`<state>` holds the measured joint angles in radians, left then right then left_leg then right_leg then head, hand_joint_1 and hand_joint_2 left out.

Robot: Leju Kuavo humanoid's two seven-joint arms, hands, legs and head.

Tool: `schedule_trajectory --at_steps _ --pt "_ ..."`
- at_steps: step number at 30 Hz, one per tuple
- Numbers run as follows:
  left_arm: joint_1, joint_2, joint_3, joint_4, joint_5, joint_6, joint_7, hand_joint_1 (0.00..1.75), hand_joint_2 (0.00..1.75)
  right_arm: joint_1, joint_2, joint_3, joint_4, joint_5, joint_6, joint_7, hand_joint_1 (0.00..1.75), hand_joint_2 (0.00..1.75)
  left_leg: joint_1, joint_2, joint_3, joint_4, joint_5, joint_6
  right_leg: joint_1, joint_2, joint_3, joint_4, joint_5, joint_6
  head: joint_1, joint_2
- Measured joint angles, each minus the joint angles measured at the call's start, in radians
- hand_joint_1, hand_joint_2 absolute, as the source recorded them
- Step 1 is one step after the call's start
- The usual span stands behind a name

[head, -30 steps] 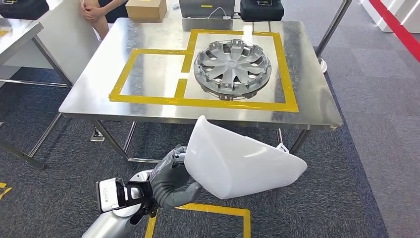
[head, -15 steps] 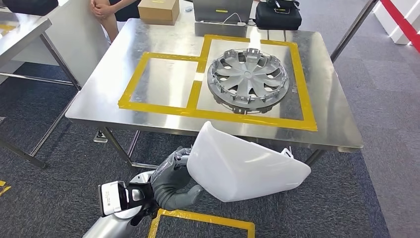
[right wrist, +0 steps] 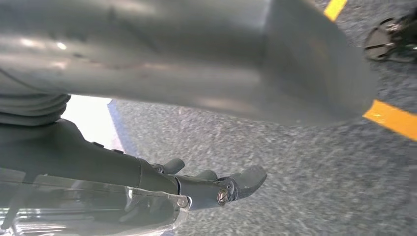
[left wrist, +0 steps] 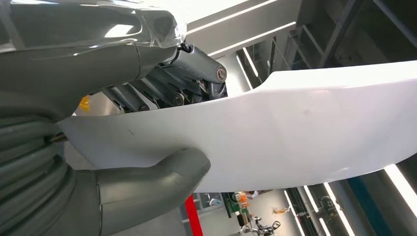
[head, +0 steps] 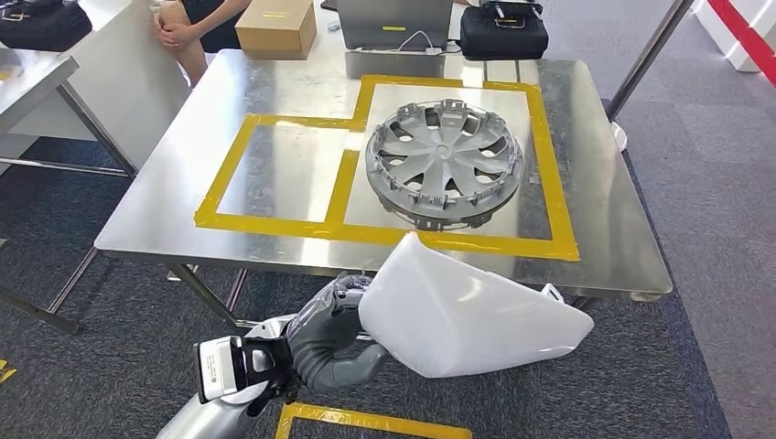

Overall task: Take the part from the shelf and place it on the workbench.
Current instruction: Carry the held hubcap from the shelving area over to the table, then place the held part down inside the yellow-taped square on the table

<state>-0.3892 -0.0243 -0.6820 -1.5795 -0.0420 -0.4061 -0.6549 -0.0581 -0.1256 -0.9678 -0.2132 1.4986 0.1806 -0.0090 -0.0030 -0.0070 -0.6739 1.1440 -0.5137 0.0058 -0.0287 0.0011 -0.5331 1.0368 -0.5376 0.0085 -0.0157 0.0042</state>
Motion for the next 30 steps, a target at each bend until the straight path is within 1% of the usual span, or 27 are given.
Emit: schedule_trajectory --at_steps 1,2,4,5,6,7,8,9,11,12,13,14,15,16,17,18,19,21,22,23,24,25,26,27,28,29,30 --pt "-0.004 -0.002 -0.002 0.000 0.000 0.000 0.003 1.75 1.75 -0.001 0.003 0.000 0.000 0.000 -0.002 -0.002 0.00 0.00 -0.004 0.002 0.019 -0.056 0.019 0.005 0.000 0.000 0.009 -0.002 -0.007 0.004 0.001 0.000" --pt "-0.009 -0.004 -0.003 -0.001 -0.001 -0.001 0.007 1.75 1.75 -0.002 0.005 0.000 0.000 0.000 -0.004 -0.002 0.00 0.00 -0.008 0.004 0.032 -0.089 0.025 0.011 0.000 0.000 0.013 -0.005 -0.012 0.009 0.001 0.000" --pt "-0.015 -0.006 -0.006 -0.002 -0.001 -0.001 0.012 1.75 1.75 -0.004 0.008 0.000 0.000 0.001 -0.006 -0.002 0.00 0.00 -0.013 0.005 0.042 -0.107 0.018 0.023 0.001 -0.002 0.021 -0.006 -0.012 0.023 0.001 0.000" --pt "-0.016 -0.009 -0.006 -0.003 -0.002 -0.002 0.014 1.75 1.75 -0.004 0.009 0.000 0.000 0.001 -0.007 -0.002 0.00 0.00 -0.011 0.004 0.053 -0.111 0.025 0.028 0.001 -0.003 0.026 -0.002 -0.010 0.029 0.000 0.000" --pt "-0.017 -0.010 -0.007 -0.004 -0.002 -0.002 0.016 1.75 1.75 -0.004 0.011 0.000 0.000 0.001 -0.007 -0.002 0.00 0.00 -0.008 0.004 0.064 -0.117 0.028 0.033 0.001 -0.003 0.029 0.009 -0.009 0.034 0.001 0.000" --pt "-0.019 -0.012 -0.008 -0.005 -0.002 -0.002 0.018 1.75 1.75 -0.005 0.011 0.000 0.000 0.001 -0.007 -0.004 0.00 0.00 -0.005 0.003 0.076 -0.121 0.025 0.037 0.001 -0.003 0.020 0.032 -0.012 0.037 0.003 0.000" --pt "-0.023 -0.014 -0.008 -0.006 -0.001 -0.003 0.021 1.75 1.75 -0.007 0.010 0.000 0.000 0.000 -0.009 -0.008 0.00 0.00 -0.003 0.003 0.087 -0.124 0.020 0.041 0.002 -0.003 -0.001 0.071 -0.024 0.038 0.005 0.000" --pt "-0.027 -0.015 -0.010 -0.006 0.000 -0.003 0.024 1.75 1.75 -0.009 0.008 -0.001 0.000 -0.002 -0.011 -0.015 0.00 0.00 -0.003 0.003 0.093 -0.126 0.015 0.045 0.002 -0.003 -0.036 0.126 -0.044 0.040 0.008 0.000" --pt "-0.032 -0.017 -0.013 -0.006 0.005 -0.003 0.029 1.75 1.75 -0.011 0.003 -0.003 0.000 -0.014 -0.016 -0.037 0.00 0.00 -0.005 0.000 0.102 -0.126 0.002 0.050 0.003 -0.003 -0.122 0.239 -0.089 0.045 0.010 0.000" --pt "-0.032 -0.017 -0.015 -0.005 0.008 -0.003 0.031 1.75 1.75 -0.010 0.002 -0.006 0.000 -0.023 -0.017 -0.049 0.00 0.00 -0.006 -0.002 0.109 -0.126 -0.005 0.051 0.003 -0.003 -0.153 0.265 -0.095 0.046 0.010 0.000" --pt "-0.032 -0.016 -0.018 -0.004 0.010 -0.003 0.032 1.75 1.75 -0.010 0.000 -0.011 0.000 -0.036 -0.019 -0.059 0.00 0.00 -0.007 -0.004 0.119 -0.126 -0.013 0.051 0.003 -0.003 -0.165 0.254 -0.078 0.045 0.010 0.000" --pt "-0.033 -0.016 -0.020 -0.004 0.011 -0.003 0.034 1.75 1.75 -0.009 -0.001 -0.017 0.000 -0.049 -0.020 -0.067 0.00 0.00 -0.008 -0.004 0.131 -0.126 -0.022 0.049 0.004 -0.003 -0.160 0.210 -0.042 0.042 0.010 0.000" --pt "-0.034 -0.016 -0.022 -0.003 0.011 -0.003 0.035 1.75 1.75 -0.009 -0.002 -0.025 0.000 -0.063 -0.020 -0.073 0.00 0.00 -0.008 -0.003 0.144 -0.126 -0.033 0.047 0.004 -0.007 -0.143 0.141 0.008 0.037 0.011 0.000" --pt "-0.035 -0.015 -0.024 -0.002 0.011 -0.003 0.037 1.75 1.75 -0.011 -0.002 -0.034 0.000 -0.075 -0.020 -0.077 0.00 0.00 -0.009 -0.001 0.157 -0.126 -0.042 0.044 0.007 -0.014 -0.128 0.083 0.044 0.033 0.011 0.000" --pt "-0.036 -0.015 -0.026 -0.002 0.010 -0.004 0.038 1.75 1.75 -0.013 -0.001 -0.041 0.000 -0.083 -0.019 -0.081 0.00 0.00 -0.010 0.001 0.165 -0.127 -0.051 0.039 0.010 -0.021 -0.117 0.041 0.066 0.028 0.010 0.000" --pt "-0.036 -0.014 -0.028 -0.001 0.009 -0.004 0.041 1.75 1.75 -0.015 0.000 -0.047 0.000 -0.087 -0.019 -0.083 0.00 0.00 -0.011 0.005 0.169 -0.130 -0.060 0.032 0.014 -0.026 -0.111 0.017 0.075 0.022 0.009 0.000" --pt "-0.037 -0.012 -0.029 -0.001 0.008 -0.004 0.044 1.75 1.75 -0.016 0.002 -0.051 0.000 -0.089 -0.019 -0.085 0.00 0.00 -0.011 0.008 0.174 -0.130 -0.063 0.025 0.018 -0.027 -0.110 0.016 0.069 0.016 0.008 0.000" --pt "-0.039 -0.011 -0.032 -0.002 0.006 -0.004 0.048 1.75 1.75 -0.016 0.006 -0.056 0.000 -0.090 -0.019 -0.087 0.00 0.00 -0.011 0.013 0.181 -0.123 -0.069 0.012 0.015 -0.017 -0.095 0.008 0.068 0.002 0.007 0.000" --pt "-0.042 -0.011 -0.033 -0.004 0.006 -0.004 0.048 1.75 1.75 -0.016 0.008 -0.059 0.000 -0.091 -0.019 -0.088 0.00 0.00 -0.010 0.013 0.178 -0.103 -0.075 0.007 0.012 -0.011 -0.085 0.006 0.064 -0.004 0.005 0.000" --pt "-0.045 -0.010 -0.034 -0.005 0.006 -0.004 0.049 1.75 1.75 -0.017 0.010 -0.061 0.000 -0.091 -0.019 -0.089 0.00 0.00 -0.008 0.012 0.161 -0.069 -0.090 0.001 0.009 -0.006 -0.075 0.005 0.059 -0.009 0.004 0.000" --pt "-0.047 -0.010 -0.035 -0.006 0.006 -0.004 0.049 1.75 1.75 -0.018 0.011 -0.064 0.000 -0.091 -0.019 -0.090 0.00 0.00 -0.006 0.011 0.129 -0.015 -0.113 -0.005 0.008 -0.002 -0.068 0.004 0.053 -0.013 0.003 0.000" --pt "-0.048 -0.008 -0.036 -0.007 0.006 -0.004 0.049 1.75 1.75 -0.019 0.013 -0.066 0.000 -0.091 -0.019 -0.090 0.00 0.00 -0.004 0.011 0.085 0.052 -0.140 -0.010 0.007 0.003 -0.061 0.004 0.046 -0.015 0.001 0.000" --pt "-0.047 -0.007 -0.038 -0.007 0.006 -0.004 0.049 1.75 1.75 -0.018 0.014 -0.068 0.000 -0.091 -0.019 -0.091 0.00 0.00 -0.001 0.010 0.039 0.116 -0.159 -0.013 0.007 0.007 -0.054 0.004 0.039 -0.015 0.001 0.000" --pt "-0.047 -0.005 -0.040 -0.007 0.006 -0.004 0.050 1.75 1.75 -0.018 0.015 -0.069 0.000 -0.091 -0.018 -0.093 0.00 0.00 0.000 0.010 0.001 0.157 -0.164 -0.015 0.007 0.012 -0.046 0.004 0.031 -0.014 0.001 0.000" --pt "-0.047 -0.003 -0.041 -0.007 0.005 -0.005 0.051 1.75 1.75 -0.017 0.017 -0.070 0.000 -0.091 -0.018 -0.096 0.00 0.00 0.002 0.010 -0.019 0.160 -0.144 -0.015 0.007 0.017 -0.036 0.004 0.023 -0.013 0.001 0.000" --pt "-0.047 -0.001 -0.042 -0.007 0.004 -0.005 0.052 1.75 1.75 -0.017 0.019 -0.070 0.000 -0.091 -0.017 -0.100 0.00 0.00 0.002 0.009 -0.019 0.123 -0.101 -0.013 0.007 0.023 -0.023 0.004 0.014 -0.012 0.001 0.000" --pt "-0.048 0.000 -0.042 -0.007 0.003 -0.006 0.054 1.75 1.75 -0.017 0.022 -0.071 0.000 -0.091 -0.017 -0.106 0.00 0.00 0.002 0.005 -0.004 0.057 -0.044 -0.009 0.007 0.029 -0.010 0.003 0.005 -0.010 0.001 0.000"
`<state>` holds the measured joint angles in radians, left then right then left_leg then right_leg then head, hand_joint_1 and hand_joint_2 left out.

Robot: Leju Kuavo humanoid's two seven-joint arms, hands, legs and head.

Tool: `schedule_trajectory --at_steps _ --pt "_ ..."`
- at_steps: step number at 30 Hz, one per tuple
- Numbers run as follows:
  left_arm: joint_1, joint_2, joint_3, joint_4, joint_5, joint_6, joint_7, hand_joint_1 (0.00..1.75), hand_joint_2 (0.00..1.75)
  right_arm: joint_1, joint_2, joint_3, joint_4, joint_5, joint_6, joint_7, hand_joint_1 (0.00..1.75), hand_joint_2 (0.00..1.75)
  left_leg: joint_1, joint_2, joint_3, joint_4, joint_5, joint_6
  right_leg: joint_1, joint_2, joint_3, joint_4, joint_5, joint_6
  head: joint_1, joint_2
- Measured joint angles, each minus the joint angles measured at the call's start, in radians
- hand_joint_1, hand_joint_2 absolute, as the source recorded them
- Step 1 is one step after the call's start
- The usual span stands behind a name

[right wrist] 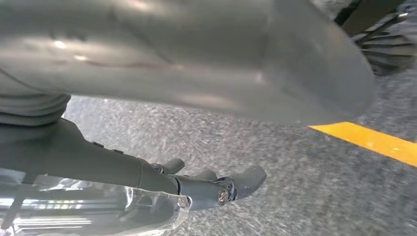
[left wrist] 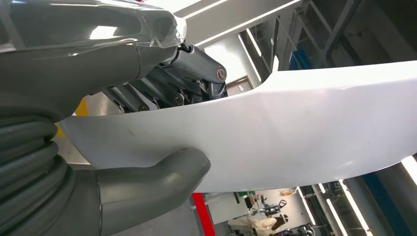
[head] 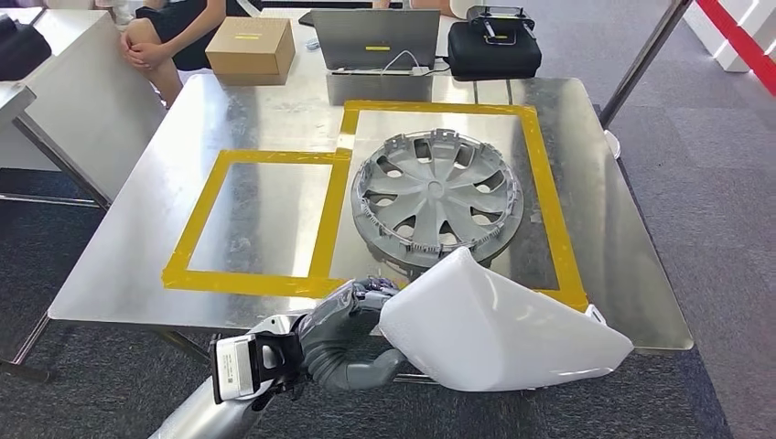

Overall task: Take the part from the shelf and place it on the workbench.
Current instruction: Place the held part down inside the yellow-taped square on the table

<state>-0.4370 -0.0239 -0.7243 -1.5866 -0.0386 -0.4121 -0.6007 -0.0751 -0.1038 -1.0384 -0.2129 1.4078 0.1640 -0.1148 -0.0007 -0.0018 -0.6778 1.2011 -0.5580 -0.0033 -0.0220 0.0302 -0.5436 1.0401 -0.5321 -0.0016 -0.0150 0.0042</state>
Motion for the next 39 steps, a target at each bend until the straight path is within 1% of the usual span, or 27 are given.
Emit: schedule_trajectory --at_steps 1,2,3,5,6,7,8,9,11,12,13,14,16,17,18,19,20,21,23,24,28,30,31,33,34,36,39 --pt "-0.001 0.002 0.000 0.000 -0.001 0.000 0.001 1.75 1.75 -0.001 0.004 0.000 0.000 0.001 0.001 -0.005 0.00 0.00 -0.001 -0.007 0.018 -0.062 0.043 0.004 0.000 0.006 0.012 -0.001 -0.008 0.002 0.001 0.000" --pt "-0.002 0.005 0.000 0.001 -0.002 -0.001 0.002 1.75 1.75 -0.002 0.009 0.000 0.000 0.002 0.001 -0.010 0.00 0.00 -0.004 -0.015 0.031 -0.109 0.056 0.009 -0.002 0.011 0.020 -0.004 -0.014 0.006 0.002 0.000" --pt "-0.003 0.008 0.000 0.002 -0.002 -0.001 0.003 1.75 1.75 -0.003 0.013 0.000 0.001 0.003 0.000 -0.014 0.00 0.00 -0.007 -0.021 0.041 -0.138 0.058 0.016 -0.002 0.016 0.024 -0.008 -0.019 0.011 0.001 0.000" --pt "-0.005 0.013 0.000 0.004 -0.003 -0.001 0.005 1.75 1.75 -0.003 0.021 0.000 0.002 0.003 -0.002 -0.022 0.00 0.00 -0.010 -0.025 0.054 -0.158 0.046 0.031 -0.002 0.022 0.032 -0.007 -0.022 0.024 -0.001 0.000" --pt "-0.006 0.014 -0.001 0.004 -0.004 -0.002 0.005 1.75 1.75 -0.003 0.023 0.000 0.002 0.003 -0.004 -0.024 0.00 0.00 -0.008 -0.022 0.069 -0.169 0.058 0.037 -0.002 0.021 0.037 -0.003 -0.024 0.029 -0.002 0.000" --pt "-0.009 0.013 -0.001 0.004 -0.004 -0.003 0.005 1.75 1.75 -0.003 0.024 0.000 0.003 0.002 -0.005 -0.026 0.00 0.00 -0.005 -0.018 0.082 -0.176 0.063 0.042 0.000 0.015 0.039 0.012 -0.028 0.033 -0.001 0.000" --pt "-0.014 0.012 -0.002 0.005 -0.003 -0.005 0.005 1.75 1.75 -0.004 0.023 0.000 0.003 0.000 -0.007 -0.027 0.00 0.00 -0.002 -0.012 0.095 -0.181 0.062 0.045 0.001 0.007 0.028 0.037 -0.038 0.037 0.001 0.000" --pt "-0.019 0.012 -0.003 0.006 -0.002 -0.008 0.005 1.75 1.75 -0.007 0.022 0.000 0.003 -0.002 -0.008 -0.026 0.00 0.00 -0.001 -0.007 0.105 -0.184 0.059 0.048 0.002 -0.002 0.002 0.079 -0.053 0.040 0.003 0.000" --pt "-0.027 0.011 -0.004 0.011 0.001 -0.012 0.005 1.75 1.75 -0.012 0.020 -0.001 0.003 -0.003 -0.010 -0.024 0.00 0.00 -0.002 -0.001 0.113 -0.185 0.050 0.053 0.003 -0.014 -0.079 0.190 -0.091 0.048 0.007 0.000" --pt "-0.028 0.011 -0.006 0.014 0.003 -0.014 0.006 1.75 1.75 -0.011 0.020 -0.001 0.003 -0.003 -0.010 -0.021 0.00 0.00 -0.002 0.000 0.117 -0.185 0.045 0.054 0.003 -0.016 -0.115 0.229 -0.100 0.050 0.007 0.000" --pt "-0.028 0.011 -0.008 0.017 0.005 -0.013 0.006 1.75 1.75 -0.008 0.020 -0.001 0.003 -0.002 -0.010 -0.017 0.00 0.00 -0.002 0.000 0.123 -0.184 0.040 0.053 0.003 -0.017 -0.137 0.239 -0.092 0.051 0.007 0.000" --pt "-0.028 0.011 -0.010 0.020 0.004 -0.010 0.006 1.75 1.75 -0.006 0.020 -0.001 0.003 -0.002 -0.011 -0.013 0.00 0.00 -0.002 0.000 0.130 -0.184 0.033 0.052 0.003 -0.018 -0.142 0.215 -0.065 0.050 0.007 0.000" --pt "-0.028 0.011 -0.012 0.022 -0.007 0.002 0.005 1.75 1.75 -0.004 0.021 -0.002 0.003 -0.002 -0.014 -0.008 0.00 0.00 -0.002 0.000 0.150 -0.185 0.019 0.046 0.003 -0.022 -0.110 0.096 0.022 0.048 0.007 0.000" --pt "-0.028 0.012 -0.013 0.022 -0.015 0.008 0.003 1.75 1.75 -0.004 0.021 -0.002 0.003 -0.002 -0.015 -0.007 0.00 0.00 -0.002 0.000 0.158 -0.184 0.012 0.042 0.004 -0.025 -0.095 0.046 0.042 0.045 0.007 0.000" --pt "-0.029 0.013 -0.014 0.022 -0.020 0.013 0.001 1.75 1.75 -0.005 0.022 -0.002 0.003 -0.002 -0.016 -0.006 0.00 0.00 -0.003 0.001 0.162 -0.185 0.006 0.036 0.006 -0.028 -0.085 0.016 0.055 0.040 0.007 0.000" --pt "-0.029 0.013 -0.015 0.022 -0.023 0.017 0.000 1.75 1.75 -0.004 0.022 -0.002 0.003 -0.002 -0.017 -0.005 0.00 0.00 -0.005 0.002 0.162 -0.184 0.000 0.031 0.007 -0.030 -0.083 0.009 0.055 0.035 0.006 0.000" --pt "-0.030 0.014 -0.015 0.022 -0.025 0.019 -0.002 1.75 1.75 -0.003 0.023 -0.002 0.003 -0.002 -0.018 -0.004 0.00 0.00 -0.007 0.003 0.162 -0.184 -0.003 0.033 0.007 -0.031 -0.081 0.007 0.056 0.031 0.005 0.000" --pt "-0.030 0.015 -0.015 0.022 -0.026 0.021 -0.003 1.75 1.75 -0.002 0.024 -0.002 0.003 -0.002 -0.018 -0.003 0.00 0.00 -0.009 0.003 0.162 -0.184 -0.005 0.038 0.006 -0.030 -0.078 0.007 0.067 0.030 0.005 0.000" --pt "-0.031 0.017 -0.015 0.021 -0.026 0.023 -0.005 1.75 1.75 -0.001 0.025 -0.002 0.003 -0.002 -0.018 -0.003 0.00 0.00 -0.011 0.003 0.167 -0.190 -0.006 0.050 0.005 -0.028 -0.077 0.006 0.069 0.029 0.004 0.000" --pt "-0.031 0.018 -0.015 0.021 -0.026 0.023 -0.006 1.75 1.75 -0.001 0.026 -0.002 0.003 -0.002 -0.018 -0.003 0.00 0.00 -0.011 0.003 0.169 -0.193 -0.006 0.051 0.006 -0.027 -0.077 0.006 0.068 0.028 0.004 0.000" --pt "-0.032 0.020 -0.015 0.021 -0.035 0.028 -0.009 1.75 1.75 -0.002 0.027 -0.002 0.003 -0.002 -0.019 -0.003 0.00 0.00 -0.011 0.004 0.172 -0.202 -0.006 0.049 0.007 -0.026 -0.077 0.006 0.064 0.023 0.004 0.000" --pt "-0.032 0.021 -0.015 0.020 -0.067 0.047 -0.011 1.75 1.75 -0.002 0.027 -0.002 0.003 -0.001 -0.019 -0.004 0.00 0.00 -0.011 0.004 0.172 -0.204 -0.005 0.042 0.007 -0.026 -0.077 0.006 0.063 0.022 0.004 0.000" --pt "-0.032 0.022 -0.015 0.018 -0.088 0.062 -0.010 1.75 1.75 -0.001 0.027 -0.002 0.003 0.000 -0.019 -0.004 0.00 0.00 -0.011 0.004 0.172 -0.205 -0.005 0.035 0.008 -0.026 -0.077 0.006 0.063 0.022 0.004 0.000" --pt "-0.034 0.025 -0.012 0.015 -0.143 0.109 0.002 1.75 1.75 -0.001 0.027 -0.002 0.003 0.002 -0.021 -0.006 0.00 0.00 -0.009 0.004 0.172 -0.205 -0.003 0.023 0.008 -0.026 -0.076 0.007 0.064 0.021 0.005 0.000" --pt "-0.036 0.029 -0.008 0.015 -0.188 0.148 0.017 1.75 1.75 -0.001 0.027 -0.002 0.003 0.003 -0.022 -0.008 0.00 0.00 -0.009 0.004 0.172 -0.205 -0.003 0.020 0.008 -0.026 -0.076 0.007 0.064 0.021 0.005 0.000" --pt "-0.046 0.039 0.006 0.023 -0.316 0.254 0.058 1.75 1.75 -0.001 0.028 -0.002 0.003 0.004 -0.025 -0.011 0.00 0.00 -0.009 0.004 0.173 -0.205 -0.002 0.018 0.008 -0.026 -0.075 0.007 0.065 0.020 0.005 0.000" --pt "-0.065 0.062 0.058 0.073 -0.505 0.413 0.104 1.75 1.75 0.000 0.029 -0.002 0.003 0.006 -0.025 -0.020 0.00 0.00 -0.010 0.004 0.174 -0.205 -0.002 0.017 0.006 -0.026 -0.074 0.006 0.066 0.019 0.005 0.000"
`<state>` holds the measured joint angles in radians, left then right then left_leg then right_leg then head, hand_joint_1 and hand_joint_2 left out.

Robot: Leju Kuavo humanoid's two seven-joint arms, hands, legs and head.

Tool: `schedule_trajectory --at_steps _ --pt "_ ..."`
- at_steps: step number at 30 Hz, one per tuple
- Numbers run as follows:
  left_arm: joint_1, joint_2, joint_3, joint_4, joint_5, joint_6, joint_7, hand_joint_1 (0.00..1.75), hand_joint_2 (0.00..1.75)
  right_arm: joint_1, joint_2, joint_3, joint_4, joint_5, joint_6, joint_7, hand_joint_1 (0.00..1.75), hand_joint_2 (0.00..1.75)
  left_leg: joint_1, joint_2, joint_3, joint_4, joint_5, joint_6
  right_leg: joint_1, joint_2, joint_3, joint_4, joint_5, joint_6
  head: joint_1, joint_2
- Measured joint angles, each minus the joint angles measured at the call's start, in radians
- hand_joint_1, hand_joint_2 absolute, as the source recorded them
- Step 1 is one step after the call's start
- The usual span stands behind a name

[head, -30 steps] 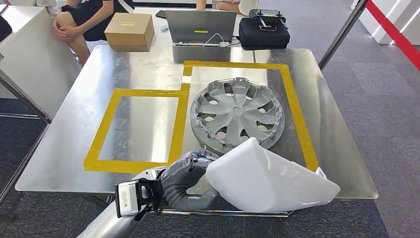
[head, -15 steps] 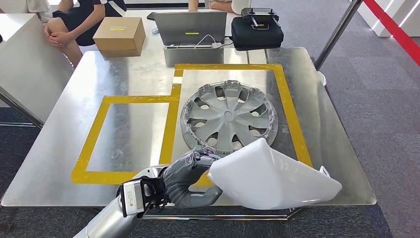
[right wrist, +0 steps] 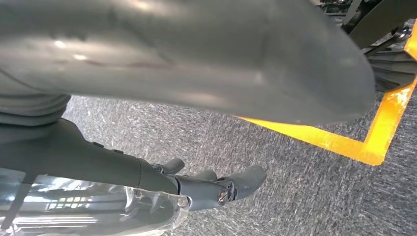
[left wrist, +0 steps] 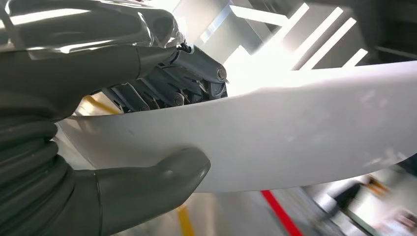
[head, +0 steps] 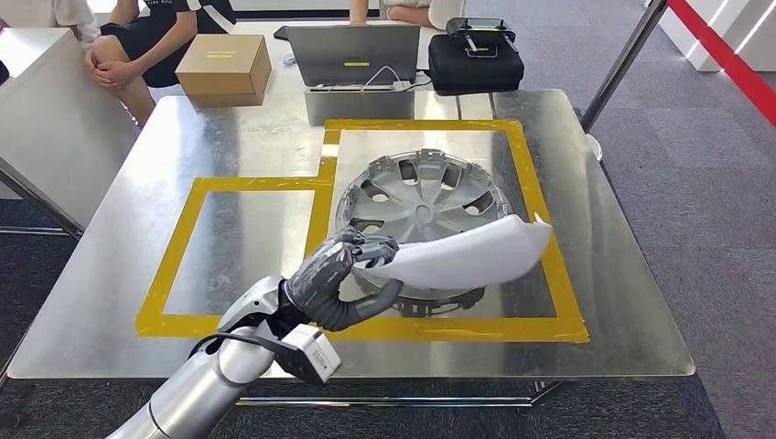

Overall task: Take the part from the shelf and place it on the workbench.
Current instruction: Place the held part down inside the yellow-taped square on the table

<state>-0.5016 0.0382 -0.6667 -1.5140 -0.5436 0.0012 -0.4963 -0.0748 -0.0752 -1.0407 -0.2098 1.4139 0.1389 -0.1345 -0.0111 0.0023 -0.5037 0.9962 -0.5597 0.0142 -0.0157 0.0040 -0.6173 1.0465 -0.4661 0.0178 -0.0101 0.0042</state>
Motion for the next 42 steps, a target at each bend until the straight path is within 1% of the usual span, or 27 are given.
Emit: schedule_trajectory --at_steps 3,6,9,13,17,20,23,27,32,36,39,42 --pt "-0.011 0.023 0.077 0.083 -0.155 0.125 0.019 1.75 1.75 0.002 0.002 0.000 0.000 0.009 0.000 -0.009 0.00 0.00 -0.001 0.001 0.003 0.000 0.000 0.000 -0.001 0.000 0.002 0.000 0.000 0.000 0.000 0.000" --pt "-0.024 0.043 0.150 0.171 -0.262 0.217 0.049 1.75 1.75 0.004 0.005 0.000 0.000 0.017 0.000 -0.011 0.00 0.00 -0.001 0.001 0.003 0.001 0.000 0.000 -0.001 0.000 0.002 0.000 0.000 0.000 0.000 0.000" --pt "-0.052 0.056 0.218 0.277 -0.322 0.295 0.080 1.75 1.75 0.003 0.008 0.002 0.000 0.026 0.000 -0.011 0.00 0.00 -0.001 0.001 0.003 0.001 0.000 0.000 -0.001 0.000 0.002 0.000 0.000 0.000 0.000 0.000" --pt "-0.094 0.066 0.311 0.425 -0.374 0.377 0.095 1.75 1.75 0.003 0.013 0.004 0.000 0.031 -0.001 -0.010 0.00 0.00 -0.001 0.002 0.003 0.001 0.000 0.000 -0.001 0.001 0.002 0.000 0.000 0.000 0.000 0.000" --pt "-0.121 0.072 0.392 0.564 -0.460 0.464 0.145 1.75 1.75 0.002 0.017 0.004 0.000 0.033 -0.006 -0.007 0.00 0.00 -0.001 0.002 0.003 0.001 0.000 0.000 -0.001 0.001 0.002 0.000 0.000 0.000 0.000 0.000" --pt "-0.126 0.080 0.448 0.653 -0.519 0.503 0.194 1.75 1.75 0.002 0.019 0.005 0.000 0.041 -0.012 -0.007 0.00 0.00 -0.001 0.003 0.003 0.000 0.000 0.000 -0.001 0.002 0.002 0.000 0.000 0.000 0.000 0.000" --pt "-0.125 0.090 0.490 0.740 -0.572 0.514 0.232 1.75 1.75 -0.001 0.021 0.007 0.000 0.050 -0.013 -0.008 0.00 0.00 -0.001 0.003 0.003 0.000 0.000 0.000 -0.001 0.002 0.002 -0.001 0.000 0.000 0.000 0.000" --pt "-0.114 0.094 0.526 0.845 -0.604 0.536 0.237 1.75 1.75 -0.004 0.024 0.010 0.000 0.051 -0.013 -0.008 0.00 0.00 -0.001 0.003 0.002 0.000 0.000 0.000 -0.001 0.002 0.002 -0.001 0.000 0.000 0.000 0.000" --pt "-0.109 0.092 0.535 0.930 -0.665 0.543 0.245 1.75 1.75 -0.006 0.027 0.011 0.000 0.051 -0.012 -0.006 0.00 0.00 -0.001 0.003 0.002 0.000 0.000 0.000 -0.001 0.002 0.003 -0.002 0.000 0.000 0.000 0.000" --pt "-0.114 0.087 0.535 0.971 -0.682 0.553 0.244 0.00 1.75 -0.007 0.029 0.011 0.000 0.052 -0.012 -0.008 0.00 0.00 -0.001 0.003 0.003 0.000 -0.001 0.000 -0.001 0.001 0.005 -0.003 0.000 0.000 0.000 0.000" --pt "-0.109 0.082 0.535 0.996 -0.688 0.568 0.233 0.00 1.75 -0.010 0.030 0.014 0.000 0.061 -0.012 -0.011 0.00 0.00 -0.001 0.003 0.004 0.000 -0.001 0.000 -0.001 0.002 0.005 -0.003 0.000 0.000 0.000 0.000" --pt "-0.102 0.075 0.540 1.009 -0.670 0.600 0.192 0.00 1.75 -0.015 0.031 0.019 0.000 0.067 -0.010 -0.011 0.00 0.00 -0.001 0.003 0.005 0.000 -0.001 0.000 -0.001 0.002 0.006 -0.003 0.000 0.000 0.000 0.000"
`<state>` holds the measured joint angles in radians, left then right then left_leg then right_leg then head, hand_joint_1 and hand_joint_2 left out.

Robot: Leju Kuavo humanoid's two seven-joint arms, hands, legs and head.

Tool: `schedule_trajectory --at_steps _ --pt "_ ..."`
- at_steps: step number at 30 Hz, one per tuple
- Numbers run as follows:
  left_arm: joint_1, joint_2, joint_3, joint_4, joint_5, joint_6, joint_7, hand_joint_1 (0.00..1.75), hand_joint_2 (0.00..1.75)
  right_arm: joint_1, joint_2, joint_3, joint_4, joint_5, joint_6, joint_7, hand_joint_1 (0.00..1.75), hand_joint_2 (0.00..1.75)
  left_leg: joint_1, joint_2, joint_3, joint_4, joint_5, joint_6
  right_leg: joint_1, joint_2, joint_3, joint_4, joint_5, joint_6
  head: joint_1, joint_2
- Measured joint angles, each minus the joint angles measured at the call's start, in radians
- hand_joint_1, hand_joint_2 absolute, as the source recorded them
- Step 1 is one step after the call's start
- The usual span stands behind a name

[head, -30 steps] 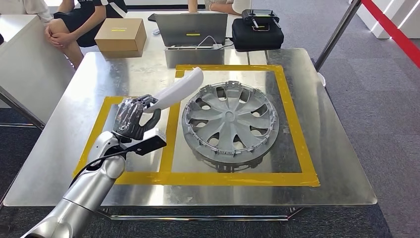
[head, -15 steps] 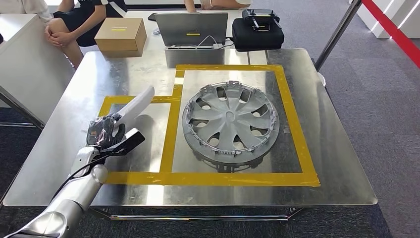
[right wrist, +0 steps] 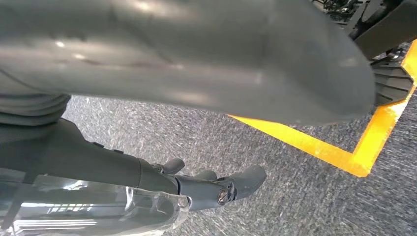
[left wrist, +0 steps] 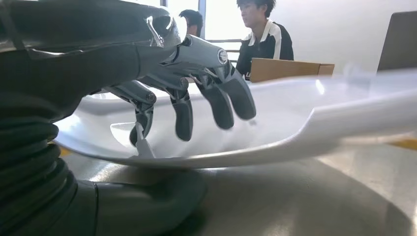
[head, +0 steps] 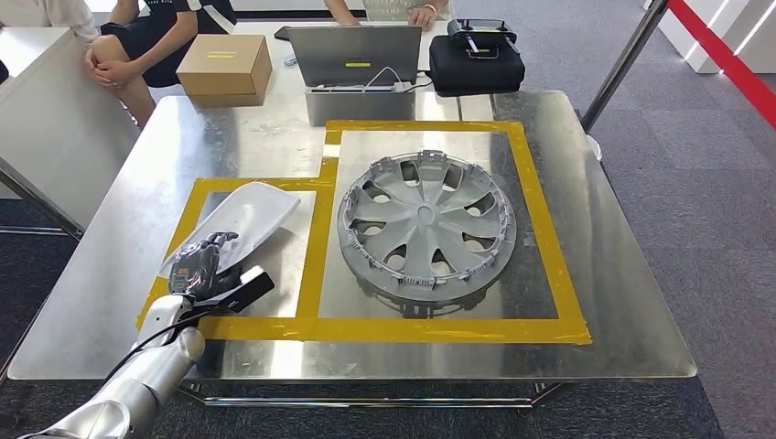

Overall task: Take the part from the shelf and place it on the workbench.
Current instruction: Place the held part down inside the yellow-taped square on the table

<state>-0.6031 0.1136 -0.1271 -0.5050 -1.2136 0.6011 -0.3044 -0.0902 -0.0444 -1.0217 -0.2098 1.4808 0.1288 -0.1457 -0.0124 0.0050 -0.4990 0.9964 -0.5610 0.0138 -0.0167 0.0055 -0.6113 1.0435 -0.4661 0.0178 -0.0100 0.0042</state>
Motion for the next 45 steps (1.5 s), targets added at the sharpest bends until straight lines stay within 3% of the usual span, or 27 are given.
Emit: schedule_trajectory --at_steps 4,7,11,14,20,24,27,31,35,41,45 --pt "0.002 -0.017 0.028 0.005 0.070 0.020 -0.087 0.00 0.00 -0.005 0.001 0.005 0.000 -0.006 0.004 -0.003 0.00 0.00 0.000 0.000 0.001 0.000 0.000 0.000 0.000 0.000 0.001 0.000 0.000 0.000 0.000 0.000" --pt "0.018 -0.040 0.072 -0.008 0.217 -0.024 -0.197 0.00 0.00 -0.004 0.001 0.005 0.000 -0.015 0.001 -0.012 0.00 0.00 0.000 0.000 0.001 0.000 0.000 0.000 0.000 0.000 0.000 0.000 0.000 0.000 0.000 0.000" --pt "0.076 -0.091 0.187 -0.134 0.588 -0.184 -0.360 0.00 0.00 0.000 0.002 0.005 0.000 -0.020 -0.003 -0.016 0.00 0.00 0.000 0.001 0.001 0.000 0.000 0.000 0.000 0.001 -0.001 -0.001 0.000 0.000 0.000 0.000" --pt "0.124 -0.118 0.241 -0.279 0.713 -0.253 -0.363 0.00 0.00 0.002 0.002 0.005 0.000 -0.021 -0.003 -0.016 0.00 0.00 0.000 0.001 0.000 0.000 0.000 0.000 0.000 0.001 -0.001 -0.001 0.000 0.000 0.000 0.000" --pt "0.190 -0.142 0.276 -0.472 0.832 -0.300 -0.382 0.00 0.00 0.003 0.002 0.005 0.000 -0.024 -0.004 -0.016 0.00 0.00 0.000 0.001 -0.001 0.000 -0.001 0.000 0.000 0.002 -0.001 -0.002 0.000 0.000 0.000 0.000" --pt "0.287 -0.159 0.271 -0.729 1.153 -0.513 -0.394 0.00 0.00 0.008 0.001 0.003 0.000 -0.033 -0.004 -0.017 0.00 0.00 0.000 0.002 -0.001 0.000 -0.001 -0.001 0.000 0.003 -0.002 -0.002 0.000 0.000 0.000 0.000" --pt "0.352 -0.171 0.257 -0.924 1.275 -0.640 -0.397 0.00 0.00 0.009 0.000 0.000 0.000 -0.040 -0.004 -0.017 0.00 0.00 0.000 0.002 -0.002 0.000 -0.002 0.000 0.000 0.002 -0.002 -0.002 -0.001 0.001 0.000 0.000" --pt "0.406 -0.181 0.235 -1.119 1.321 -0.695 -0.397 0.00 0.00 0.010 -0.001 -0.008 0.000 -0.043 -0.006 -0.017 0.00 0.00 0.000 0.001 -0.002 0.000 -0.002 0.000 0.000 0.002 -0.002 -0.002 -0.001 0.001 0.000 0.000" --pt "0.441 -0.183 0.224 -1.231 1.292 -0.702 -0.397 0.00 0.00 0.010 -0.001 -0.014 0.000 -0.043 -0.006 -0.017 0.00 0.00 -0.002 0.001 -0.002 0.001 -0.002 0.001 -0.001 0.002 -0.001 -0.003 0.000 0.001 0.000 0.000" --pt "0.497 -0.183 0.205 -1.312 1.249 -0.718 -0.397 0.00 0.00 0.011 -0.001 -0.016 0.000 -0.034 -0.004 -0.013 0.00 0.00 -0.005 0.001 -0.002 0.003 -0.005 0.005 -0.005 0.002 -0.001 -0.003 0.001 0.004 0.000 0.000" --pt "0.529 -0.183 0.200 -1.335 1.227 -0.728 -0.397 0.00 0.00 0.012 -0.002 -0.015 0.000 -0.025 0.000 -0.002 0.00 0.00 -0.009 0.001 -0.003 0.007 -0.005 0.013 -0.008 0.002 0.001 -0.006 0.005 0.012 0.000 0.000"
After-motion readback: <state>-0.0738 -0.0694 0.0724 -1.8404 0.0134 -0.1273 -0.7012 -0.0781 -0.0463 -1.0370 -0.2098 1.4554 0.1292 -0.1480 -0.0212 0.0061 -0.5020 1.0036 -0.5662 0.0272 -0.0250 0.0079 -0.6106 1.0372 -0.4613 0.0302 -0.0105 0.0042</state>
